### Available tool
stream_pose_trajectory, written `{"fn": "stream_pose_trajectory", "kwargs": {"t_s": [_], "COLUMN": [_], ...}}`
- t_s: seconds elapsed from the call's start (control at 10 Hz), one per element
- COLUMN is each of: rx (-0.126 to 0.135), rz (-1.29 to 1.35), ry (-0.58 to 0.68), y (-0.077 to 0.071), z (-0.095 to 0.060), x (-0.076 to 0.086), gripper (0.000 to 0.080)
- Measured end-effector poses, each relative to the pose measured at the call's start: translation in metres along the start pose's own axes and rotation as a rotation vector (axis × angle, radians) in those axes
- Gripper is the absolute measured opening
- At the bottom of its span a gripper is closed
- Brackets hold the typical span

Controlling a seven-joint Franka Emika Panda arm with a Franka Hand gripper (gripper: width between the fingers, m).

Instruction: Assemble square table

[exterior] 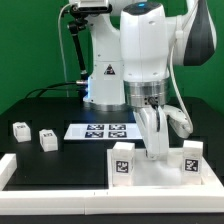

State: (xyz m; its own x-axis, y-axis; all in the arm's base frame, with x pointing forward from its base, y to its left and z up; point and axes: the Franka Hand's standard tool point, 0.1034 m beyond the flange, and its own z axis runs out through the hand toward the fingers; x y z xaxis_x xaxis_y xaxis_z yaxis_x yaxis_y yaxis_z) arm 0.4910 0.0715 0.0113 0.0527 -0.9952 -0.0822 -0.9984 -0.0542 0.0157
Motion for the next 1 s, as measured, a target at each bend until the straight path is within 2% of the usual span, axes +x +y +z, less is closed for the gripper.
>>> {"fn": "stream_pose_trajectory", "kwargs": {"t_s": [0.3,0.5,0.6,0.7,1.0], "rx": [0.009,0.006,0.015,0.026,0.021], "rz": [-0.084,-0.191,-0.339,-0.408,-0.523], "ry": [0.012,0.028,0.049,0.069,0.081], "y": [0.006,0.022,0.025,0.025,0.025], "z": [-0.004,-0.005,-0.005,-0.004,-0.005], "x": [0.01,0.026,0.038,0.047,0.058], "gripper": [0.0067,0.0067,0.0067,0.0067,0.0068]}}
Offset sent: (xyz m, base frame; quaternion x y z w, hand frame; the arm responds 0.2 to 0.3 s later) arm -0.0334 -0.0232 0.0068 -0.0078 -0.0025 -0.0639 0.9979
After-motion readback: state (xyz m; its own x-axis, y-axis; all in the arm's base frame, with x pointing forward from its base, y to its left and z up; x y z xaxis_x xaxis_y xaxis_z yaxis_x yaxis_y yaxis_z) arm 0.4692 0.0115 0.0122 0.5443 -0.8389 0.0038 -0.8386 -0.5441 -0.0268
